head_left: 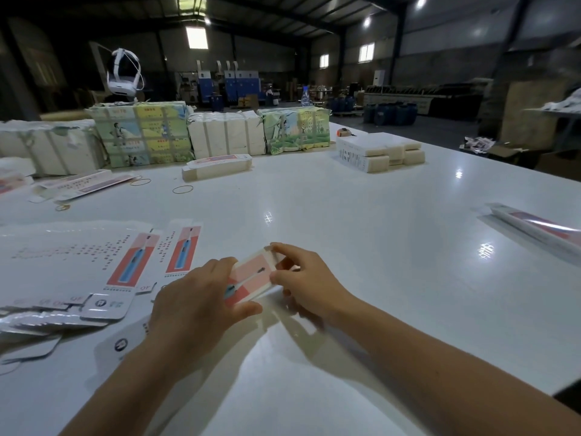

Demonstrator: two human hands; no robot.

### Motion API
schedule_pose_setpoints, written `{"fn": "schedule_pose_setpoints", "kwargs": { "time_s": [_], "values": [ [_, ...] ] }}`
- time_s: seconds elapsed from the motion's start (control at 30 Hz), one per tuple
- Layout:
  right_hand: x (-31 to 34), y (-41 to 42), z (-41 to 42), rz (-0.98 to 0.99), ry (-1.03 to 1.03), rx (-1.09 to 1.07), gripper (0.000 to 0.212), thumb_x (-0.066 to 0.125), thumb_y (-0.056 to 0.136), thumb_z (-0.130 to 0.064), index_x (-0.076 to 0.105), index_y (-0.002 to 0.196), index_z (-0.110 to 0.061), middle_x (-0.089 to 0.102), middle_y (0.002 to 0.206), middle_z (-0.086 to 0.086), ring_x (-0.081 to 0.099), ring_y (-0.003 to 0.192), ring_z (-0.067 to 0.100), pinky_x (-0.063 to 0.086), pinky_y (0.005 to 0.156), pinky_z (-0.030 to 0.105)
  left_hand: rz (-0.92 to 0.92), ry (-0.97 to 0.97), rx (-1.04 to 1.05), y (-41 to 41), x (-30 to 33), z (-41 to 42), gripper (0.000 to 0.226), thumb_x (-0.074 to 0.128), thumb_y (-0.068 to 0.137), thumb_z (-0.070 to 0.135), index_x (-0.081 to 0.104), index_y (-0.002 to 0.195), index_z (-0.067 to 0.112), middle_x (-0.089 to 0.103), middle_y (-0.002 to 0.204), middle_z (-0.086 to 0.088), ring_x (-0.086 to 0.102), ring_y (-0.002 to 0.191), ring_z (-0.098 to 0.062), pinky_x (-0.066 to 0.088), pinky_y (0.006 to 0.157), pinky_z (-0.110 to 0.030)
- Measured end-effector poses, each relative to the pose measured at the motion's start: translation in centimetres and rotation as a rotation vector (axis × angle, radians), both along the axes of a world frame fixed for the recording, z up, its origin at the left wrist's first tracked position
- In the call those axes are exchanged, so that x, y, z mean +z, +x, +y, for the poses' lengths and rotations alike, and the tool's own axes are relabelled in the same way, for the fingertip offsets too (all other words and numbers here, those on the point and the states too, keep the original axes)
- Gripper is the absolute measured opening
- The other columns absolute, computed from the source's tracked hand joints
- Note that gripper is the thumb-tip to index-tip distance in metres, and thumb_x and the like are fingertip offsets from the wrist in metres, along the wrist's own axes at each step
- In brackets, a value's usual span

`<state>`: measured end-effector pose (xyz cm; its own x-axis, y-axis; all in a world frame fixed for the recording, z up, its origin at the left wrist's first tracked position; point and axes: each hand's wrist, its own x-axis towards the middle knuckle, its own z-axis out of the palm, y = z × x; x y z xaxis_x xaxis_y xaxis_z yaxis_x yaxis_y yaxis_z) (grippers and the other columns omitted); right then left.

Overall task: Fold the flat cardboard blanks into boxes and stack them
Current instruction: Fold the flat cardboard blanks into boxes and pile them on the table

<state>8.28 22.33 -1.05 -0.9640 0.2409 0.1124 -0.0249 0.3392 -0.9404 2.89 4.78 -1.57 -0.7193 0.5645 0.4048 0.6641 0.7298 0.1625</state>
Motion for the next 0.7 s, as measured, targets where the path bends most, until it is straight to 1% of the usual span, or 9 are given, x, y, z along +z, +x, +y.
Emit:
{"fn": "schedule_pose_setpoints", "kwargs": {
  "time_s": [0.1, 0.2, 0.3, 0.4, 0.47, 0.53, 0.57, 0.63, 0.7],
  "values": [
    [-0.3, 0.0, -0.1, 0.158, 0.186, -0.058, 0.033, 0.052, 0.089, -0.014, 0.069, 0.111, -0.030, 0.052, 0.082, -0.007, 0.051, 0.069, 0.002, 0.046, 0.065, 0.017, -0.012, 0.045, 0.042, 0.1, 0.1, 0.2, 0.075, 0.045, 0.062, 0.072, 0.049, 0.122, 0.027, 0.062, 0.112, 0.007, 0.054, 0.071, -0.012, 0.051, 0.066, -0.025],
    [-0.5, 0.0, -0.4, 0.206, 0.330, -0.053, 0.031, 0.046, 0.094, -0.017, 0.071, 0.105, -0.030, 0.045, 0.084, -0.010, 0.046, 0.076, -0.003, 0.035, 0.069, 0.009, -0.012, 0.034, 0.047, 0.2, 0.2, 0.4, 0.076, 0.044, 0.062, 0.072, 0.048, 0.123, 0.027, 0.062, 0.114, 0.006, 0.054, 0.072, -0.012, 0.051, 0.068, -0.027],
    [-0.5, -0.1, -0.5, 0.196, 0.446, -0.032, 0.031, 0.042, 0.097, -0.017, 0.070, 0.108, -0.022, 0.047, 0.088, -0.006, 0.047, 0.078, 0.005, 0.036, 0.070, 0.013, -0.016, 0.024, 0.044, 0.1, 0.2, 0.4, 0.075, 0.044, 0.062, 0.071, 0.048, 0.122, 0.027, 0.062, 0.114, 0.006, 0.055, 0.071, -0.012, 0.050, 0.069, -0.025],
    [-0.4, -0.2, -0.3, 0.166, 0.538, 0.017, 0.028, 0.042, 0.097, -0.017, 0.068, 0.106, -0.017, 0.053, 0.091, 0.001, 0.048, 0.080, 0.012, 0.038, 0.072, 0.026, -0.015, -0.001, 0.056, 0.3, 0.2, 0.3, 0.074, 0.042, 0.062, 0.072, 0.047, 0.122, 0.029, 0.061, 0.114, 0.009, 0.056, 0.072, -0.012, 0.047, 0.068, -0.021],
    [-0.3, -0.2, 0.1, 0.173, 0.587, -0.041, 0.028, 0.048, 0.095, -0.023, 0.063, 0.118, -0.021, 0.055, 0.097, 0.000, 0.050, 0.086, 0.012, 0.043, 0.079, 0.030, -0.029, 0.014, 0.047, 0.4, 0.3, 0.2, 0.071, 0.042, 0.063, 0.072, 0.046, 0.120, 0.030, 0.061, 0.113, 0.010, 0.057, 0.073, -0.012, 0.047, 0.068, -0.021],
    [-0.2, -0.3, 0.7, 0.217, 0.610, -0.199, 0.052, 0.057, 0.091, -0.035, 0.044, 0.140, -0.025, 0.049, 0.118, -0.001, 0.048, 0.108, 0.012, 0.043, 0.093, 0.028, -0.044, 0.055, 0.032, 0.4, 0.5, -0.1, 0.064, 0.044, 0.065, 0.071, 0.046, 0.115, 0.032, 0.060, 0.109, 0.011, 0.059, 0.073, -0.013, 0.048, 0.066, -0.020],
    [-0.1, -0.4, 1.0, 0.208, 0.546, -0.257, 0.067, 0.062, 0.087, -0.040, 0.031, 0.146, -0.027, 0.043, 0.129, -0.001, 0.042, 0.117, 0.014, 0.041, 0.097, 0.028, -0.041, 0.066, 0.030, 0.4, 0.6, -0.1, 0.062, 0.044, 0.065, 0.071, 0.046, 0.114, 0.032, 0.060, 0.108, 0.011, 0.060, 0.074, -0.013, 0.050, 0.066, -0.021],
    [0.2, -0.5, 1.1, 0.067, 0.163, -0.230, 0.084, 0.071, 0.082, -0.040, 0.021, 0.148, -0.028, 0.038, 0.138, 0.003, 0.044, 0.117, 0.018, 0.046, 0.092, 0.032, -0.020, 0.067, 0.021, 0.5, 0.7, 0.1, 0.066, 0.043, 0.065, 0.072, 0.046, 0.116, 0.030, 0.060, 0.108, 0.010, 0.060, 0.075, -0.013, 0.053, 0.067, -0.024],
    [0.4, -0.5, 0.7, -0.086, -0.346, -0.085, 0.065, 0.074, 0.081, -0.025, 0.040, 0.136, -0.018, 0.053, 0.130, 0.014, 0.060, 0.096, 0.023, 0.053, 0.075, 0.032, 0.006, 0.052, 0.010, 0.8, 0.6, 0.4, 0.072, 0.041, 0.065, 0.073, 0.047, 0.121, 0.029, 0.060, 0.107, 0.010, 0.058, 0.077, -0.012, 0.052, 0.069, -0.024]
  ]
}}
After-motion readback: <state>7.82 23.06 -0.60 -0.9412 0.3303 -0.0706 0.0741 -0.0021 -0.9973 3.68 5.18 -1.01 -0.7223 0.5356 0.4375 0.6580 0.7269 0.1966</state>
